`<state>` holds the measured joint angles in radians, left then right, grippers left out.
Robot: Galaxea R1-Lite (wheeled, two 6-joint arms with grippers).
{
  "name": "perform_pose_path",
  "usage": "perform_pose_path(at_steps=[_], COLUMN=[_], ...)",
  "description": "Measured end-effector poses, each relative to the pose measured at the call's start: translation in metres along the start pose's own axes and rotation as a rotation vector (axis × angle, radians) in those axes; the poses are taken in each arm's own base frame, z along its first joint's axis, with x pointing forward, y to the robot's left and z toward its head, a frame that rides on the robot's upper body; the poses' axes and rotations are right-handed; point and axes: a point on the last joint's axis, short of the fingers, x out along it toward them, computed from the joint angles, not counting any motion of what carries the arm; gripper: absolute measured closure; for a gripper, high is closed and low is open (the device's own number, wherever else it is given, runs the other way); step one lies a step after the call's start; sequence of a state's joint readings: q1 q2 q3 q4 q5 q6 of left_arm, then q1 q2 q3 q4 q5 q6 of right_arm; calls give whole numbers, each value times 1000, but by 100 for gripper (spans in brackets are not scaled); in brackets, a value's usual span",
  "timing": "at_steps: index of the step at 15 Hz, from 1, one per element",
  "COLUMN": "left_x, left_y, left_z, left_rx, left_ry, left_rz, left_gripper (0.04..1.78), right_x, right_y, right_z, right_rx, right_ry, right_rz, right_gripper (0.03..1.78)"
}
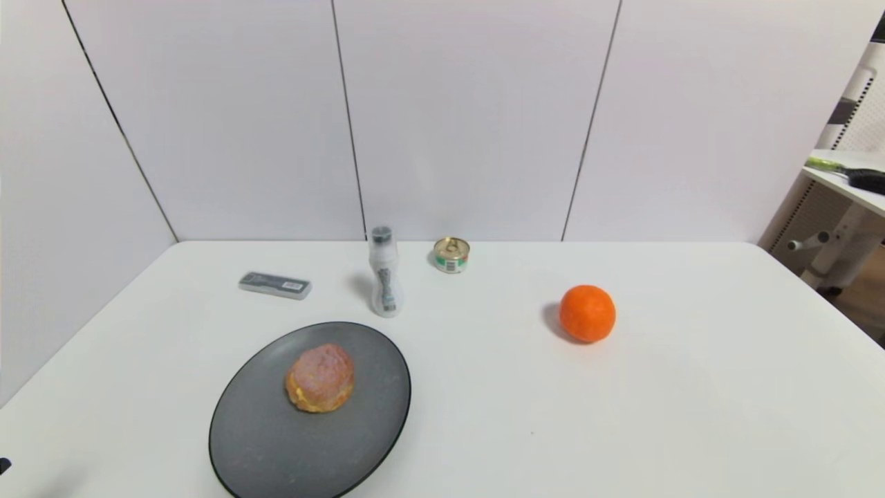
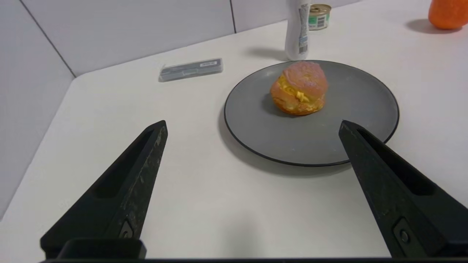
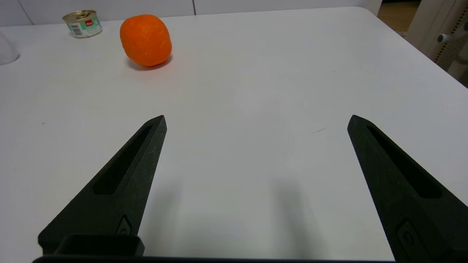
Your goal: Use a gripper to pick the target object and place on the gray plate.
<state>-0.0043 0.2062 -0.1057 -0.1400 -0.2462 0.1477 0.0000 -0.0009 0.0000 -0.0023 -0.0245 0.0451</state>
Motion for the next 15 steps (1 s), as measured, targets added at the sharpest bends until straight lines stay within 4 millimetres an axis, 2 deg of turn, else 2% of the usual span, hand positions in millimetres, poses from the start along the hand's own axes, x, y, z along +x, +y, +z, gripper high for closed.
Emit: perform_pose_path(at_steps=[2, 4, 6, 10, 15], left_x=[-7, -12, -14, -15, -15], left_y=[-3, -4, -6, -6, -5], left_z=[-17, -35, -45, -46, -46], left_rx=[12, 24, 22, -9, -179], left_ry=[-17, 37, 90, 69, 50], left_rz=[73, 210, 204, 200, 266], left_gripper=[13, 13, 13, 13, 13], right_x=[0, 0, 0, 0, 0], right_y=[0, 0, 0, 0, 0], right_z=[0, 0, 0, 0, 0], right_rx=[0, 0, 0, 0, 0], right_ry=[0, 0, 0, 0, 0], right_rz=[0, 0, 0, 0, 0], right_gripper=[10, 10, 10, 10, 10])
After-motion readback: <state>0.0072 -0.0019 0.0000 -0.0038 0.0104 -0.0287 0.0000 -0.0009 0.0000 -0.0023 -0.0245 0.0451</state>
